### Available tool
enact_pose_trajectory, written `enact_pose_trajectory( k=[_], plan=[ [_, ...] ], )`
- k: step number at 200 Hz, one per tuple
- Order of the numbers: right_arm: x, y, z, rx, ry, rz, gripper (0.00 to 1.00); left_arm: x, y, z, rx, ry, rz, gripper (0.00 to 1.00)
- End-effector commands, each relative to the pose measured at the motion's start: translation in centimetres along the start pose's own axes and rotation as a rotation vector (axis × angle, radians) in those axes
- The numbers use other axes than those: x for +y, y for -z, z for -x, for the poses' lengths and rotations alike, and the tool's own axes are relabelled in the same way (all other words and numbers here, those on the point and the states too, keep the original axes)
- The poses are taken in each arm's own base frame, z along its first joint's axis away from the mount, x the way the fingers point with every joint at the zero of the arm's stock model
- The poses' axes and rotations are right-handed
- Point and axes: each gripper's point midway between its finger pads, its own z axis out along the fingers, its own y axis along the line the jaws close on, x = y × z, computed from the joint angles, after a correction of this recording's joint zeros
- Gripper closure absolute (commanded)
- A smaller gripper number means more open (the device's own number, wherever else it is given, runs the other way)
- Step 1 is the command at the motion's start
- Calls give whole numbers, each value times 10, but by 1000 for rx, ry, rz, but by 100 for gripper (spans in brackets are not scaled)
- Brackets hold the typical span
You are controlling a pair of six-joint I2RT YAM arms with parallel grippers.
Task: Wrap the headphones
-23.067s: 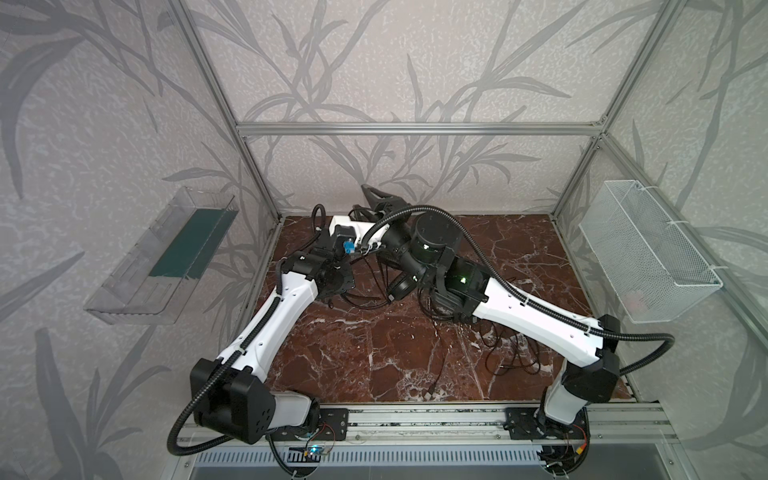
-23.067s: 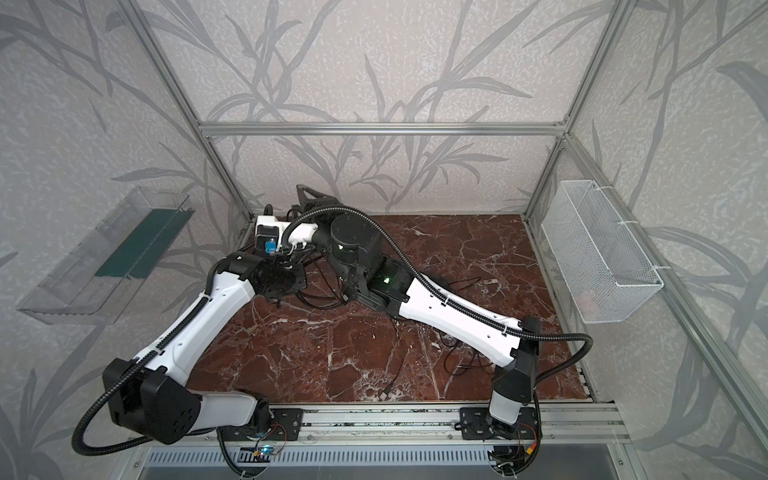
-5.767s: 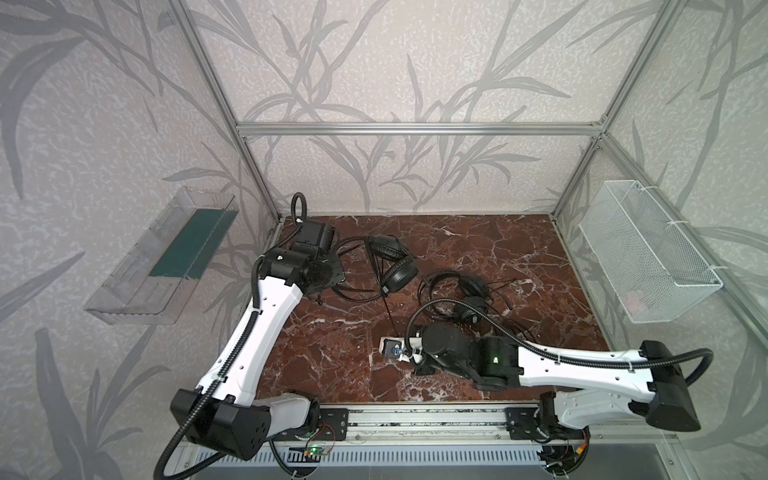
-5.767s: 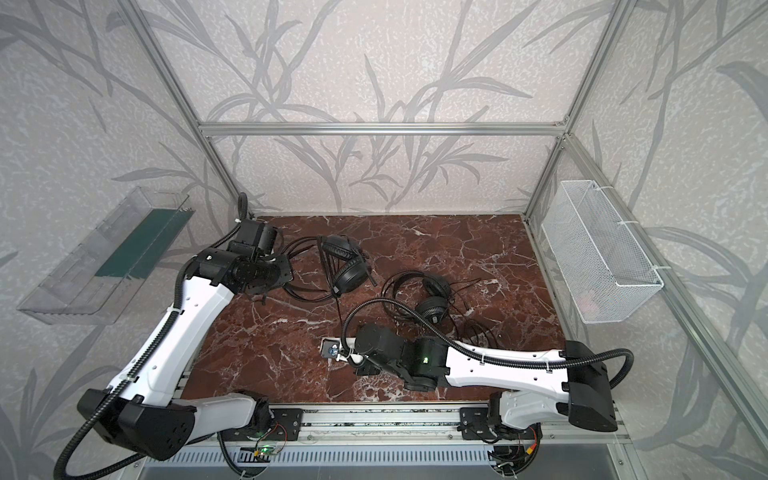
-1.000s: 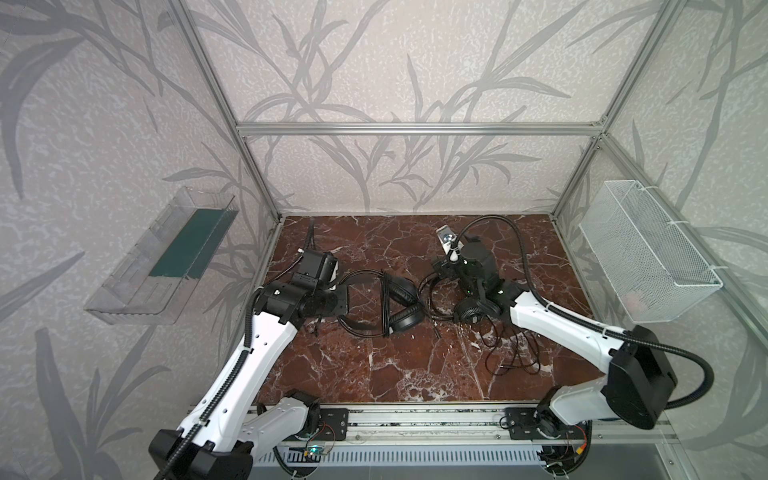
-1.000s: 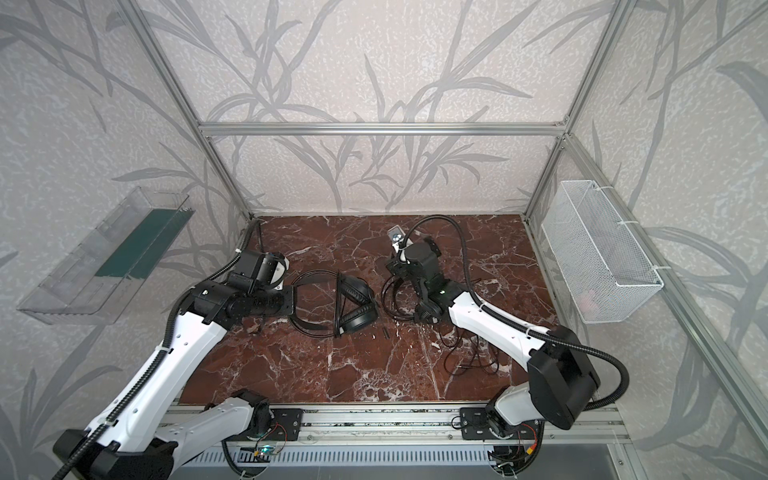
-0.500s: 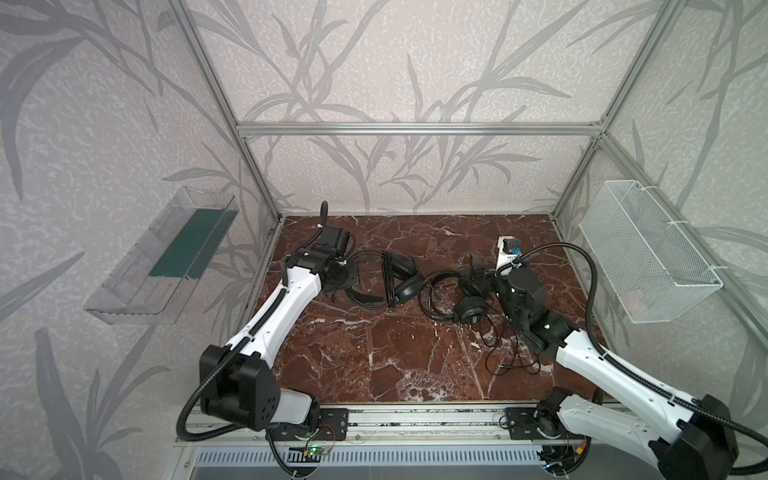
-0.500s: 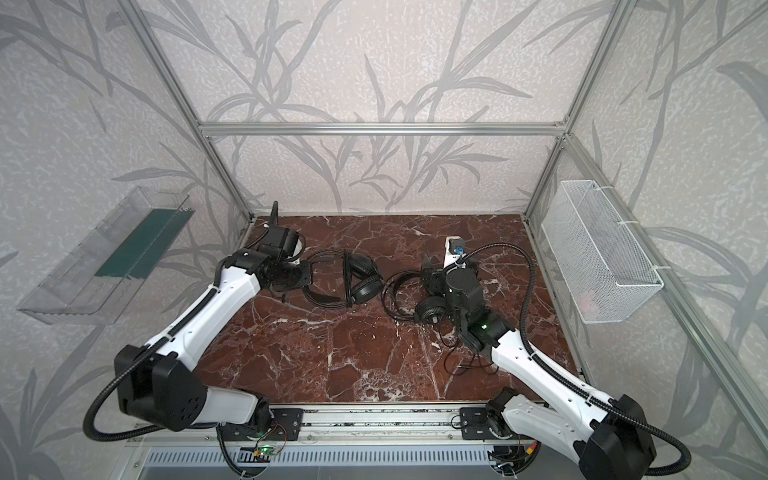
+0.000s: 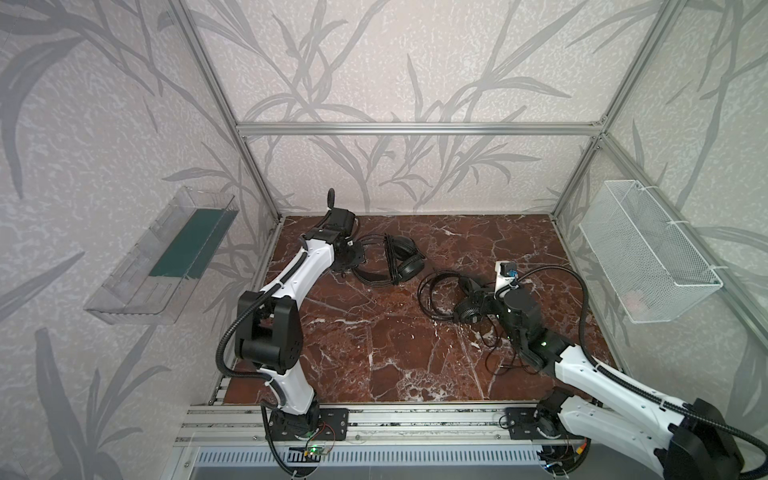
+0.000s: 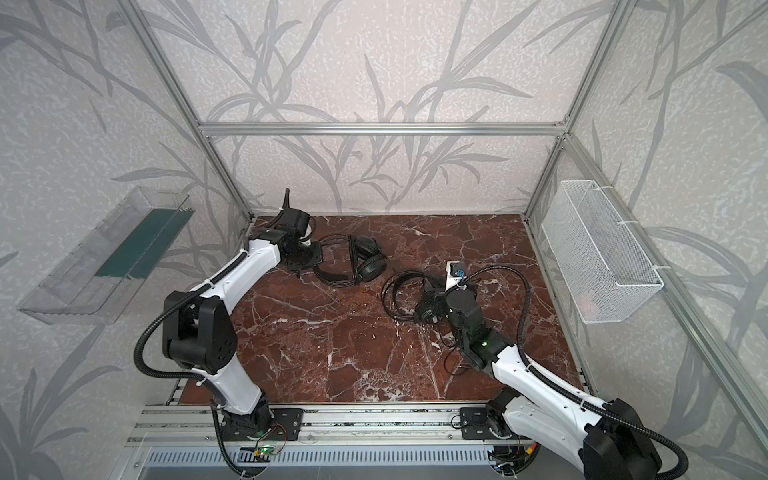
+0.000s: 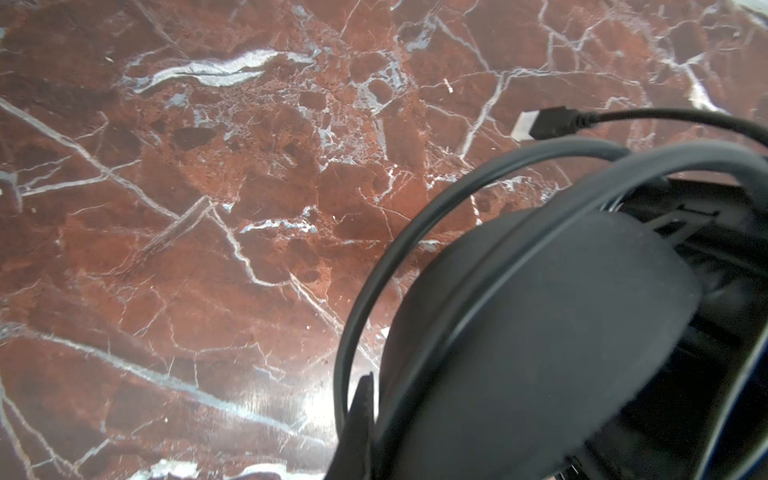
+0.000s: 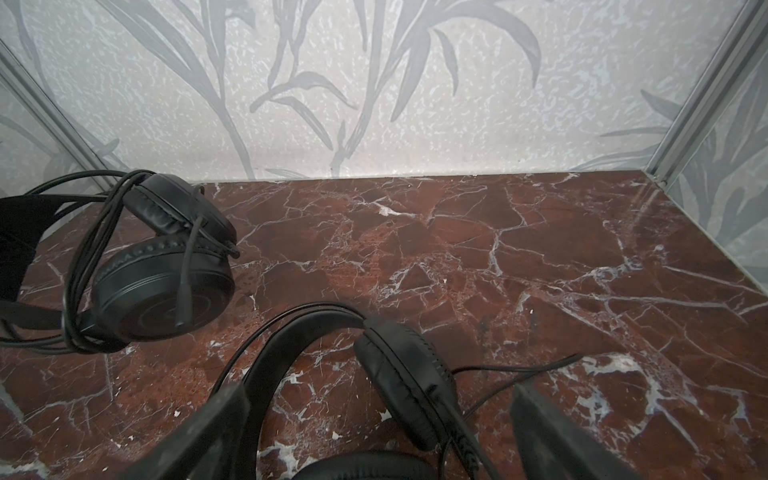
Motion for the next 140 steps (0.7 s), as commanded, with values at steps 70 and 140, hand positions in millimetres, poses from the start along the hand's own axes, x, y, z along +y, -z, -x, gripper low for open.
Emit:
enact_pose_trajectory(
  k=[70,140],
  plan=[
    [17,-2,0,-67,-13,94,1,13,-48,45,55,25,-110,100],
    [45,-10,-16,-66,94,159,1,35,-70,43,110,68,-111,100]
  ],
)
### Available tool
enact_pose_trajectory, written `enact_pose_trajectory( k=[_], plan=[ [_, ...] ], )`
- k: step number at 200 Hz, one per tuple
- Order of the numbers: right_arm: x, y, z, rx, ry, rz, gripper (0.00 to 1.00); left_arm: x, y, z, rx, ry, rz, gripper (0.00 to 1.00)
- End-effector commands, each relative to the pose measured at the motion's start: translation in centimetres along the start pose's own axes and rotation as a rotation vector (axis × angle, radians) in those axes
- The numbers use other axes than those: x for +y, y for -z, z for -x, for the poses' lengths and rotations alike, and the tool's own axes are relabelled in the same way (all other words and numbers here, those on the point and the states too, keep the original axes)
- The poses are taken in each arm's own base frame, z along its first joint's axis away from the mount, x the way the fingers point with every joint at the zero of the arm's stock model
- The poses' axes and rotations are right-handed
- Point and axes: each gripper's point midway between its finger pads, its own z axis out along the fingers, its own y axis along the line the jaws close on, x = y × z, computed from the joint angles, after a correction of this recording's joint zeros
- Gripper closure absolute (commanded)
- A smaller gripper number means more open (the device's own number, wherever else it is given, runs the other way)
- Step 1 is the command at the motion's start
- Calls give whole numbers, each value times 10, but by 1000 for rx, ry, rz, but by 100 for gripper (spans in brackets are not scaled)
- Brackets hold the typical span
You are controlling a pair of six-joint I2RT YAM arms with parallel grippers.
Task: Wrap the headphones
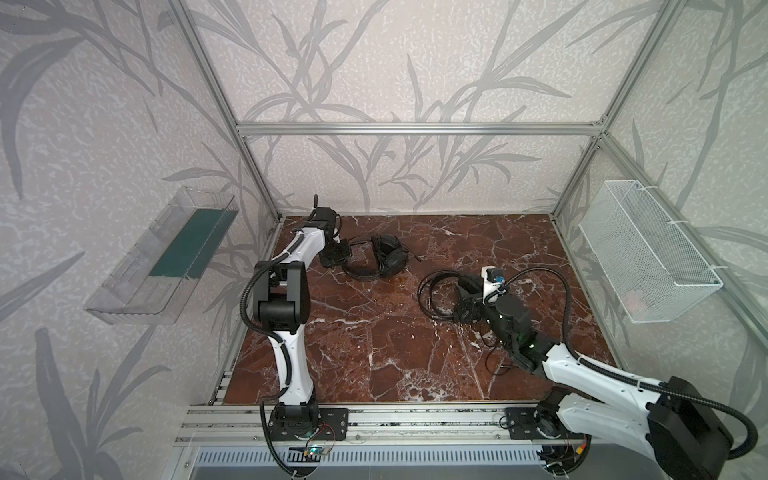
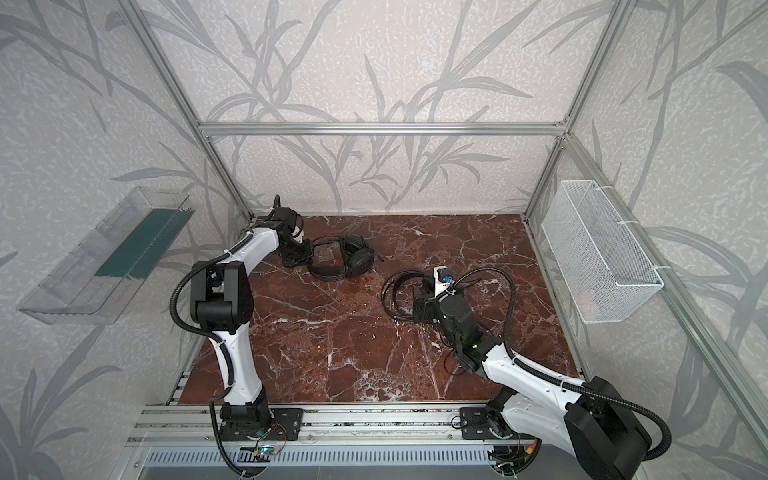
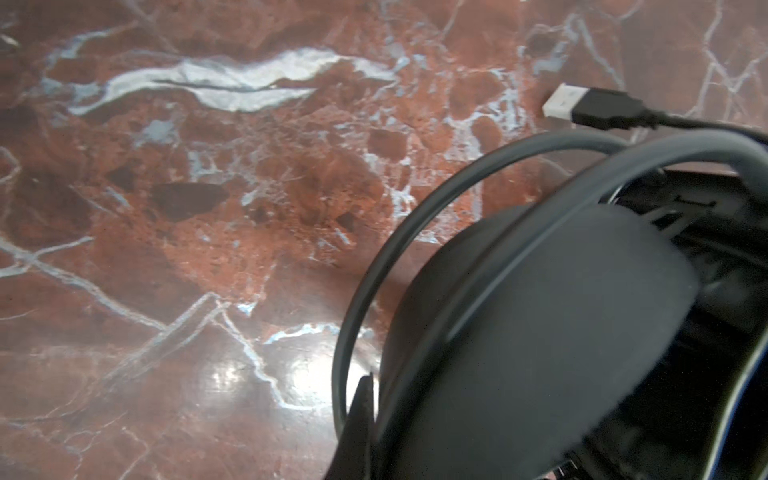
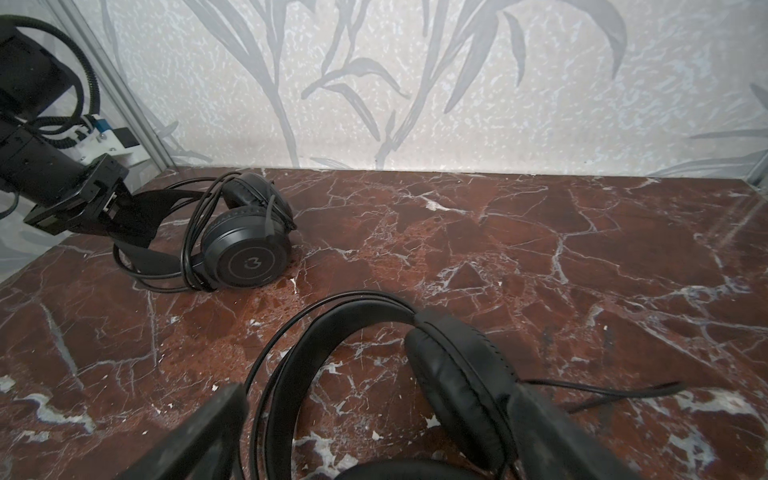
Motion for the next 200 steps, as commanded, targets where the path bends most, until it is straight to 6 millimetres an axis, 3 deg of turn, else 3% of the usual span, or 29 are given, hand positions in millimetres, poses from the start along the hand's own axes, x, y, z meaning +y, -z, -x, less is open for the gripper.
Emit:
enact_pose_trajectory(
  k=[1,49,80,104,124,131,162,168,200],
  plan=[
    [10,0,7,-54,38,25,1,-15,10,13,-29,-28,-71,100],
    [16,-2,1,-60,71,30,1,-23,19,18,-44,-18,-120,89],
    [18,-3,1,-59,75,35,1,-19,14,13,-20,-14,-103,82],
    [18,-2,-1,-56,80,36,1,-22,16,13,-19,-9,-111,70],
    [18,-1,-1,-56,81,36,1,-25,27,17,-40,-1,-116,68],
    [18,-1,-2,-55,82,33,1,-26,32,18,-52,5,-117,61],
    [20,-2,-2,-45,88,37,1,-34,57,20,-105,44,-148,59],
    [21,-2,-2,-42,93,39,1,-35,61,21,-115,52,-156,47],
    [27,-1,-1,-43,127,38,1,-39,79,21,-140,103,-186,45]
  ],
)
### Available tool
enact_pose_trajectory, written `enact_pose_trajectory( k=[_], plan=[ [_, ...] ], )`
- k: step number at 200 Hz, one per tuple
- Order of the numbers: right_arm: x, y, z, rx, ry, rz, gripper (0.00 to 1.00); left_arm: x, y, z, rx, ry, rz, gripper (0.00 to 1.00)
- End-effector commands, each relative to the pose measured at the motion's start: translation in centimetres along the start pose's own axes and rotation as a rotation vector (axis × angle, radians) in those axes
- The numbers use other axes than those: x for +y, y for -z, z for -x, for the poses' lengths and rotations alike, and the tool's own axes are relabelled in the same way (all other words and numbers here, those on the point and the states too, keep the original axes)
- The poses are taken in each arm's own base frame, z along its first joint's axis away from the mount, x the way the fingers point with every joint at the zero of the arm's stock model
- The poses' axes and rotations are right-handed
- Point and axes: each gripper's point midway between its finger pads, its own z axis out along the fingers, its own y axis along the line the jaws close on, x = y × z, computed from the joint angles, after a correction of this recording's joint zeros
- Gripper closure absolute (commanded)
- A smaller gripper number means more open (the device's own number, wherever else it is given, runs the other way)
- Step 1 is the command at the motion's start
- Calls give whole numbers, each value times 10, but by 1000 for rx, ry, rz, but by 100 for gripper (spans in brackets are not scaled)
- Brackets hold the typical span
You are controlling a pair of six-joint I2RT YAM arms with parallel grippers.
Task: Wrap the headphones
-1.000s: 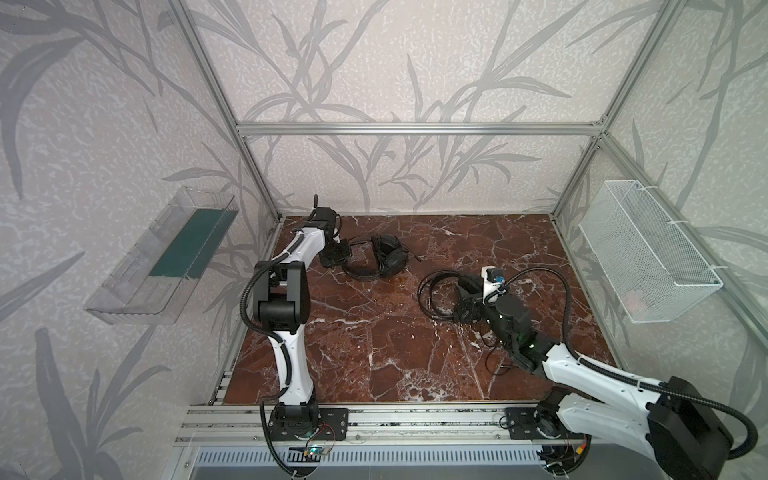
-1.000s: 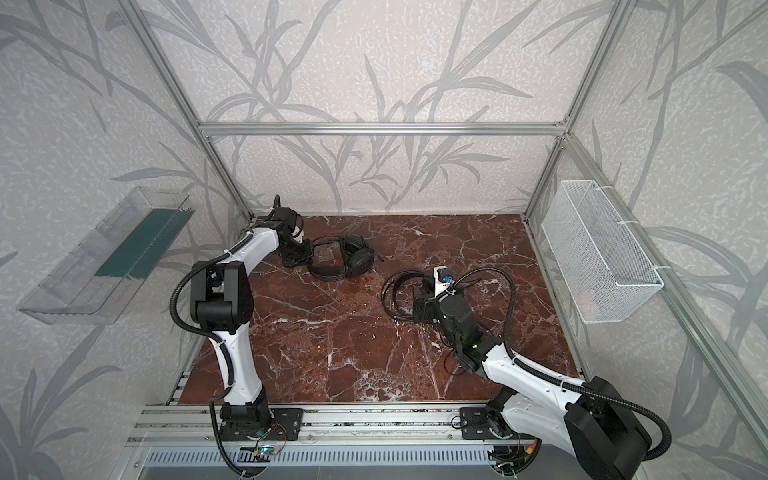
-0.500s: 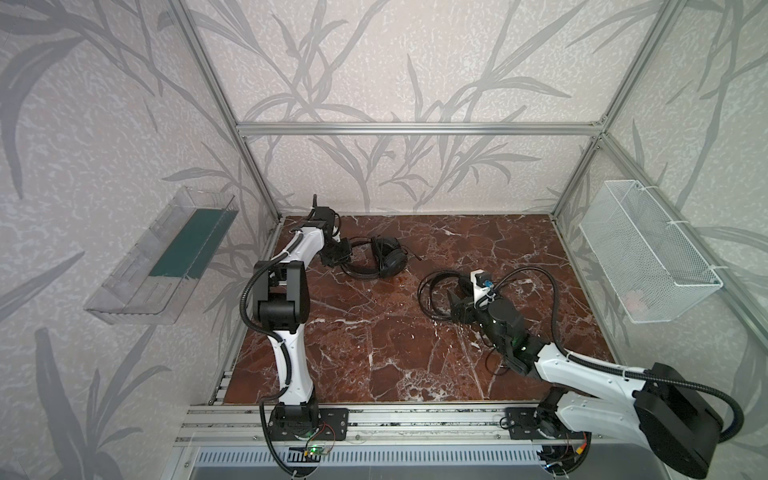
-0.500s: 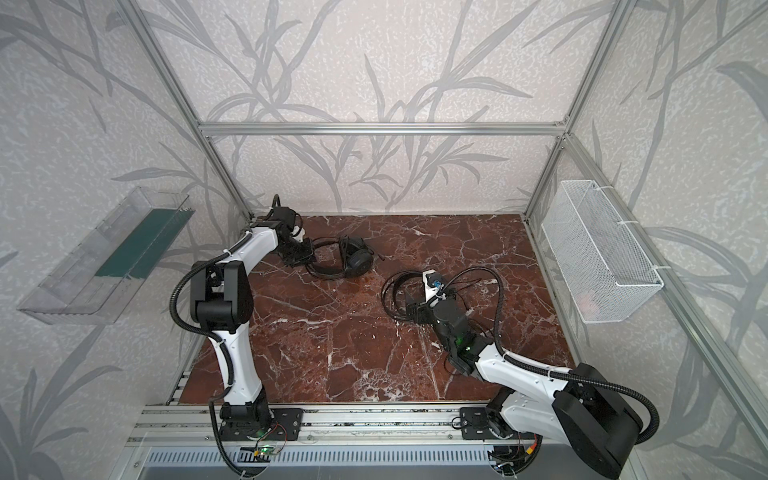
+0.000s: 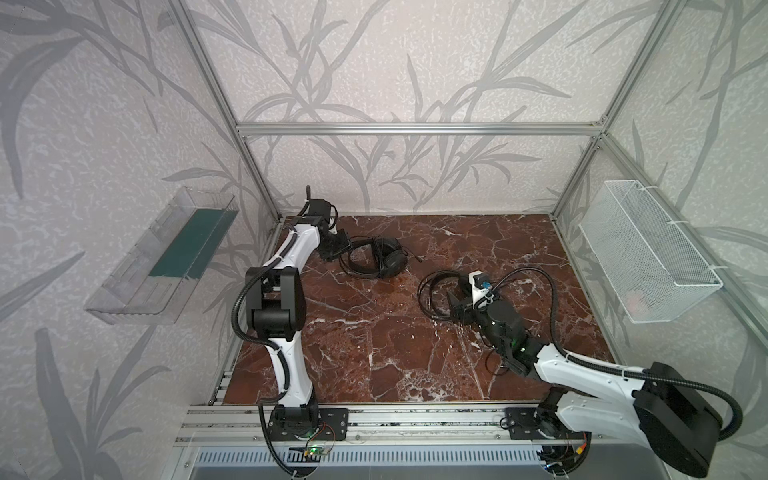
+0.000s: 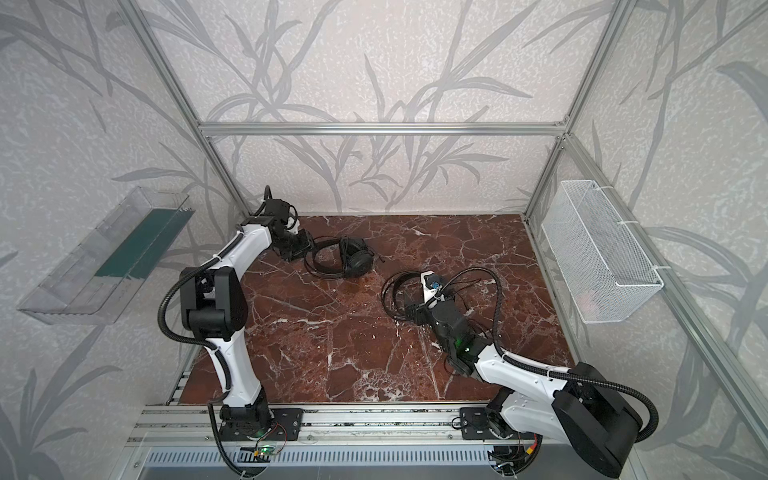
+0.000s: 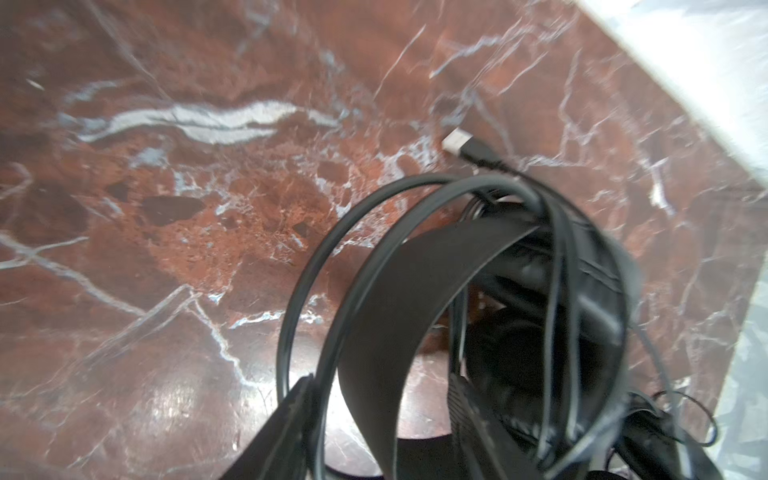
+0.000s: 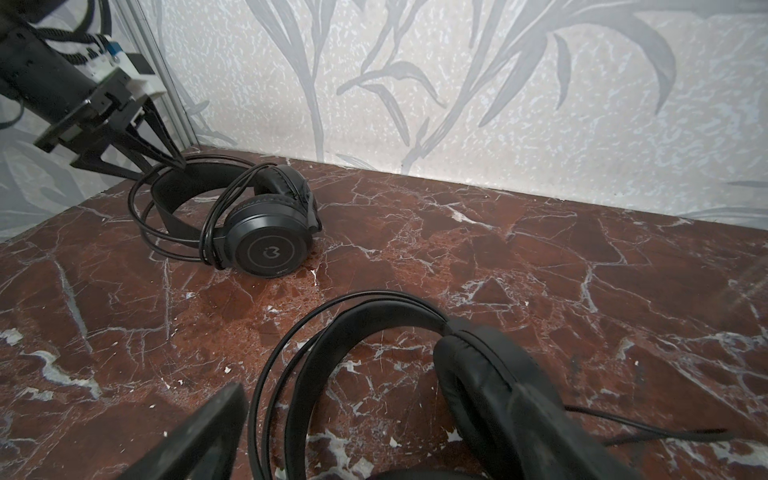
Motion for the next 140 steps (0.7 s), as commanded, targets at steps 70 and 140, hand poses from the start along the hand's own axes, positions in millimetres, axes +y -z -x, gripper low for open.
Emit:
enact_pose_trajectory(
  k=[70,140],
  plan=[
    [-23,22,36,-25,-40,-150,1,-16,94,-14,-187,187,-114,23],
    [-64,47,38,71,-161,-383,1,-35,150,-99,-266,167,-301,1]
  ],
)
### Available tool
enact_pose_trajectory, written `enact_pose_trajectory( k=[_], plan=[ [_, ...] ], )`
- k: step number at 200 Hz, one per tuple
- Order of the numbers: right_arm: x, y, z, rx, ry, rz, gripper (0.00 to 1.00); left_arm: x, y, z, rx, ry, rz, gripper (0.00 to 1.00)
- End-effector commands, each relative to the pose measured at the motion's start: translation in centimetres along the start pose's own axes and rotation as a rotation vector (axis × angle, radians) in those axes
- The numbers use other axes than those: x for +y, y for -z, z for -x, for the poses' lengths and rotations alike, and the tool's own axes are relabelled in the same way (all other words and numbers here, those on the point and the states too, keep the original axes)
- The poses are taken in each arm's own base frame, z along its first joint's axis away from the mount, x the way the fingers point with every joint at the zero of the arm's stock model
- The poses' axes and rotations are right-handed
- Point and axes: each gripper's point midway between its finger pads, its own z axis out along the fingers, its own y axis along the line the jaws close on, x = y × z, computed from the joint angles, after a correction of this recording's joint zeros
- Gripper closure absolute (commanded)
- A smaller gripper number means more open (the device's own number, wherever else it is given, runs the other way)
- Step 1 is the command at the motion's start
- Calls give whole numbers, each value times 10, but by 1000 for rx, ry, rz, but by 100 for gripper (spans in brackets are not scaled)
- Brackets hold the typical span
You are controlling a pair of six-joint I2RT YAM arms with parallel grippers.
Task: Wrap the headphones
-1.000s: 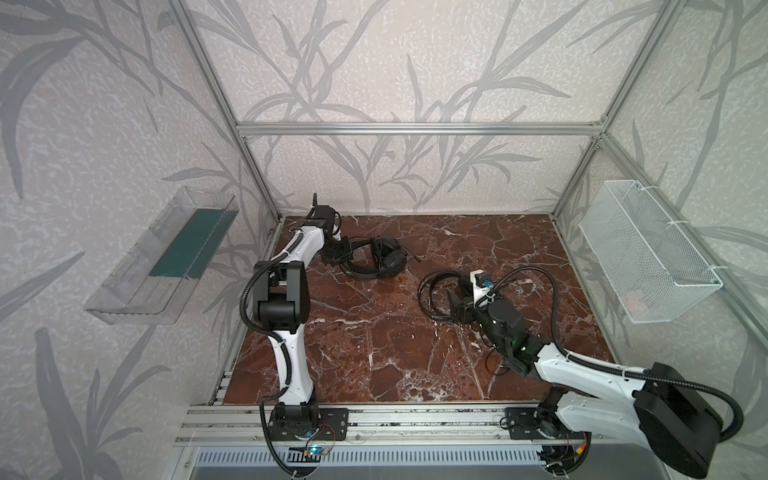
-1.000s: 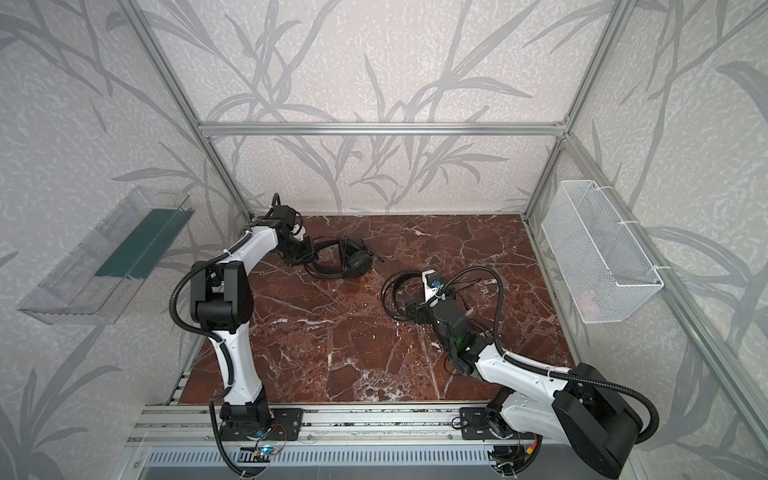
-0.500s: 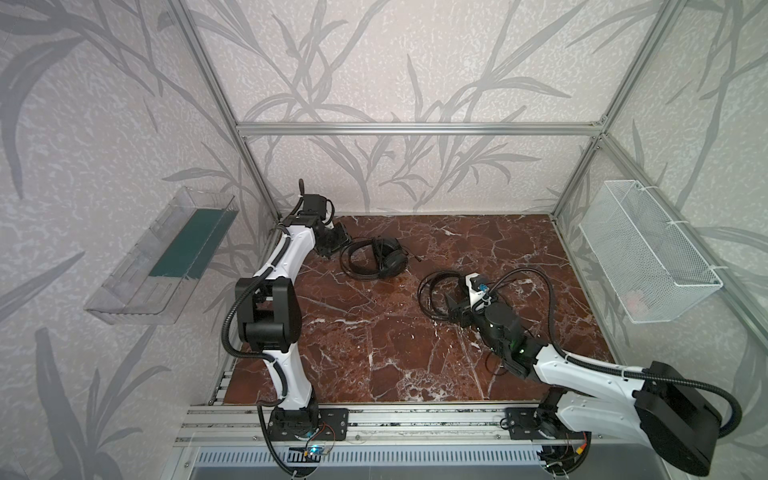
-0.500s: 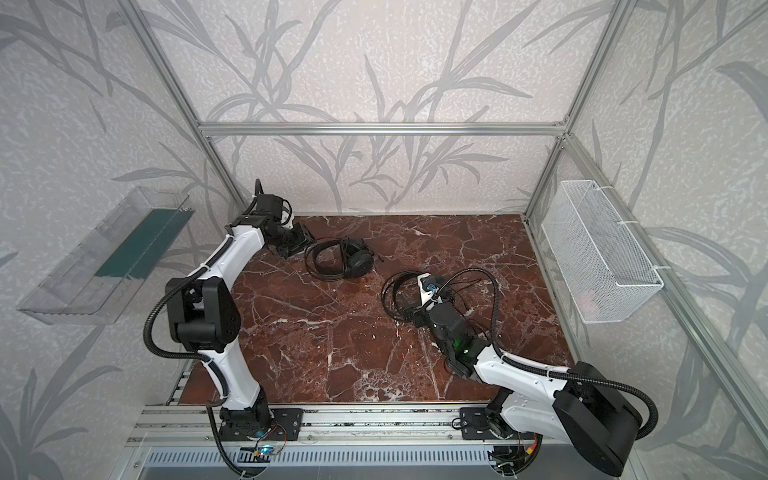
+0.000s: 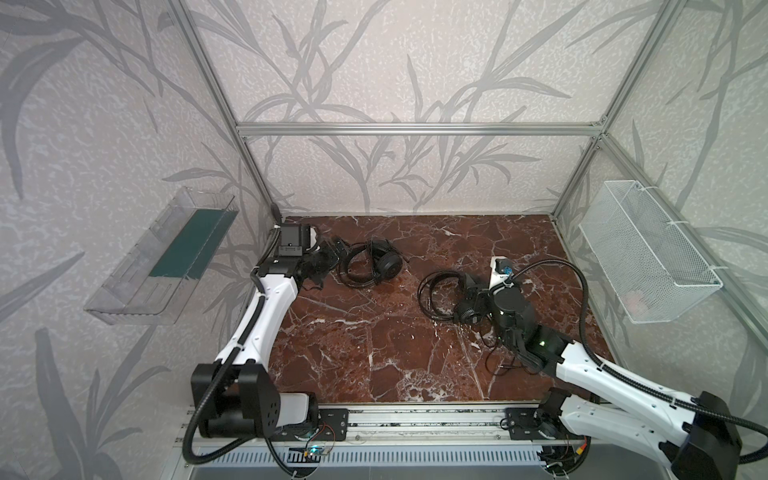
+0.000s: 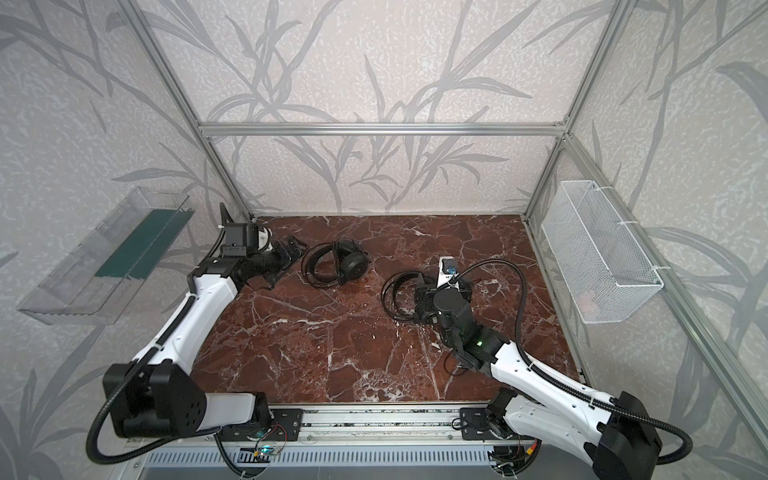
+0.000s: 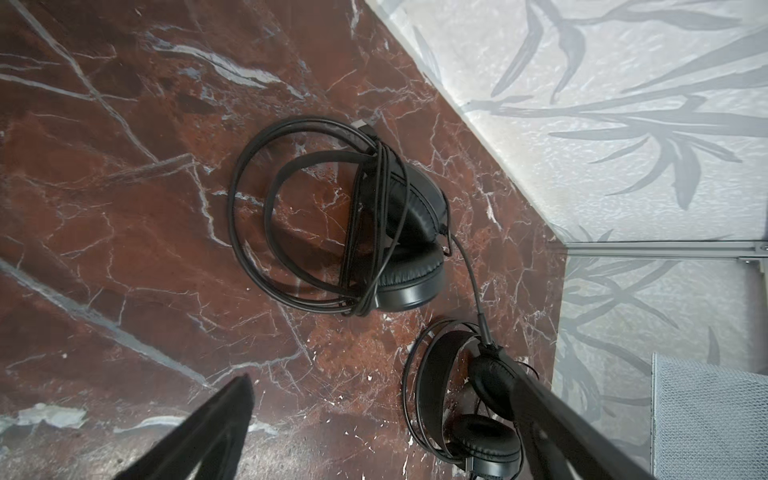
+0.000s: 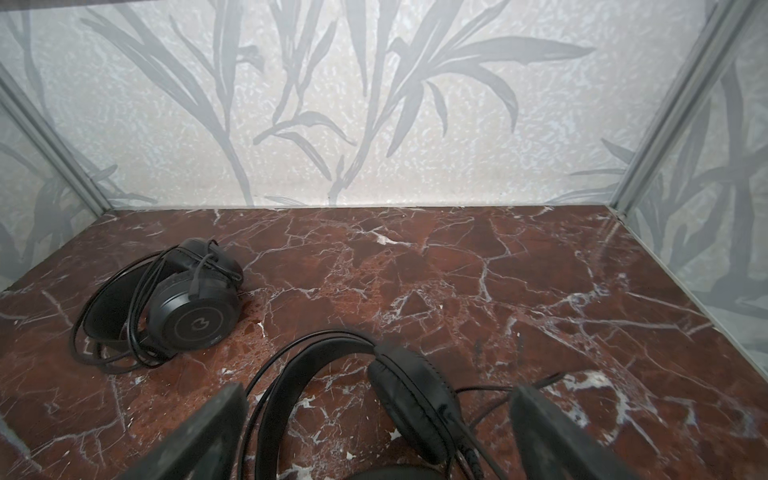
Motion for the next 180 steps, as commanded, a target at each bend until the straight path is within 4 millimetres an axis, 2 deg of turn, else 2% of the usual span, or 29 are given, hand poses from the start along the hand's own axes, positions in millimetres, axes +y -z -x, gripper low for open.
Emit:
enact_pose_trajectory(
  k=[1,31,49,67,88,109,120,150,180],
  plan=[
    [-28,6,-23,67,-12,-120,1,-14,23,-23,-17,-23,-73,1],
    [-55,17,-37,45,-135,-199,1,-19,38,-59,-9,-114,-72,1],
    [-63,21,-38,13,-162,-202,1,-25,36,-76,3,-172,-63,1],
    [-80,26,-39,-23,-182,-255,1,-31,25,-90,42,-182,-62,1],
    [-99,30,-51,-27,-248,-327,1,-43,14,-101,78,-210,-64,1],
    [-105,30,-65,-26,-266,-344,1,-53,7,-108,109,-263,-44,1],
    [-107,28,-65,-44,-240,-355,1,-56,0,-112,133,-283,-33,1],
    [-112,34,-59,-25,-205,-385,1,-67,-31,-129,247,-320,-24,1],
    [-116,34,-73,-23,-189,-380,1,-80,-58,-144,324,-379,-10,1]
  ],
)
